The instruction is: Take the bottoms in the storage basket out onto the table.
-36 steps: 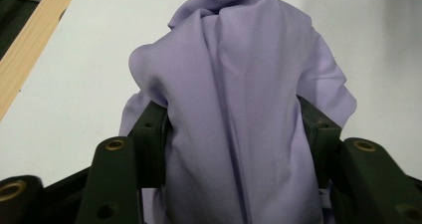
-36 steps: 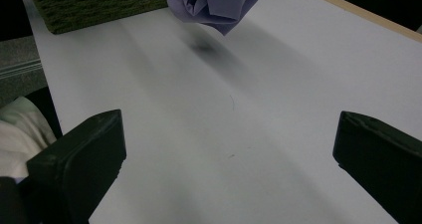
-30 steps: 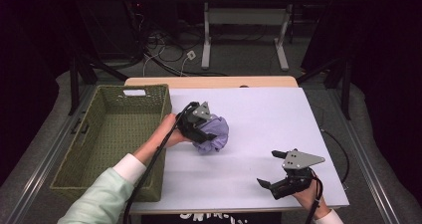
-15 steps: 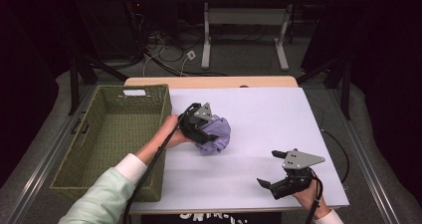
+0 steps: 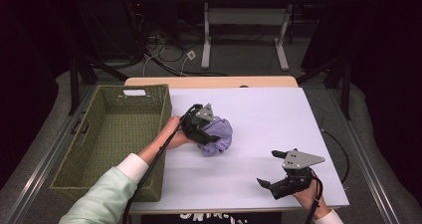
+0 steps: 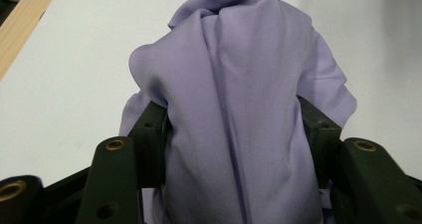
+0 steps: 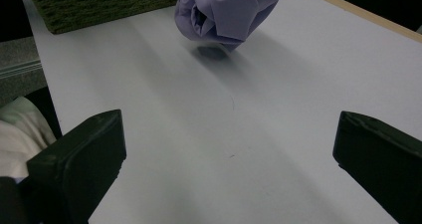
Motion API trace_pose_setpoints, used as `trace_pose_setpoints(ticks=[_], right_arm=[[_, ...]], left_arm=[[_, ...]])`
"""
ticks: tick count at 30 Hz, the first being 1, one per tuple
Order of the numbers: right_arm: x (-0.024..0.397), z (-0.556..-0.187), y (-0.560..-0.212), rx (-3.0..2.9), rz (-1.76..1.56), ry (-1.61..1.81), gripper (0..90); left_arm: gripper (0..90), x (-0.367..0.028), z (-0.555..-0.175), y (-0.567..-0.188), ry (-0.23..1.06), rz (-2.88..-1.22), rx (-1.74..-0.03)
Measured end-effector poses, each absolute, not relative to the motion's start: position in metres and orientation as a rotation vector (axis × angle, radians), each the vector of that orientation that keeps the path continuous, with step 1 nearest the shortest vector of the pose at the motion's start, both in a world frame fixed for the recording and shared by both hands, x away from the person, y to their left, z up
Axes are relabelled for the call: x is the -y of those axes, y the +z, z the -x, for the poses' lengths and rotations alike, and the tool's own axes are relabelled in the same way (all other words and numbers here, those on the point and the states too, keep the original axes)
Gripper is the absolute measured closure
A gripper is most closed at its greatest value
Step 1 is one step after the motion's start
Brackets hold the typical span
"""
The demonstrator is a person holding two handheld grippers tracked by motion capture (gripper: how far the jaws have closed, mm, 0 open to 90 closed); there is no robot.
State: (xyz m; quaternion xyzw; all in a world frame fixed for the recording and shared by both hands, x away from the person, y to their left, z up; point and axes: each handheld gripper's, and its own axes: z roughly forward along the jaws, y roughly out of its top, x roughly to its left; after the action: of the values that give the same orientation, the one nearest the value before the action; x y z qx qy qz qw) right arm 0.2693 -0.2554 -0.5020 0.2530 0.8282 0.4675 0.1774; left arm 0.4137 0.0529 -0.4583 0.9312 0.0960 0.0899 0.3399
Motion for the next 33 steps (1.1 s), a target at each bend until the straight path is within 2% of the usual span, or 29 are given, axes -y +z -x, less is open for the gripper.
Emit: trace_pose_setpoints(ticks=[23,33], right_arm=[[0.255,-0.269,-0.502,-2.344,-0.71,1.322,0.0],[0.255,-0.269,-0.502,-2.347,-0.706,1.319,0.0]], left_arm=[[44.0,-0.052,-0.423,-0.468,0.196,-2.414,-0.326],[43.5,-0.043,-0.427,-0.474,0.192,-2.467,-0.337]])
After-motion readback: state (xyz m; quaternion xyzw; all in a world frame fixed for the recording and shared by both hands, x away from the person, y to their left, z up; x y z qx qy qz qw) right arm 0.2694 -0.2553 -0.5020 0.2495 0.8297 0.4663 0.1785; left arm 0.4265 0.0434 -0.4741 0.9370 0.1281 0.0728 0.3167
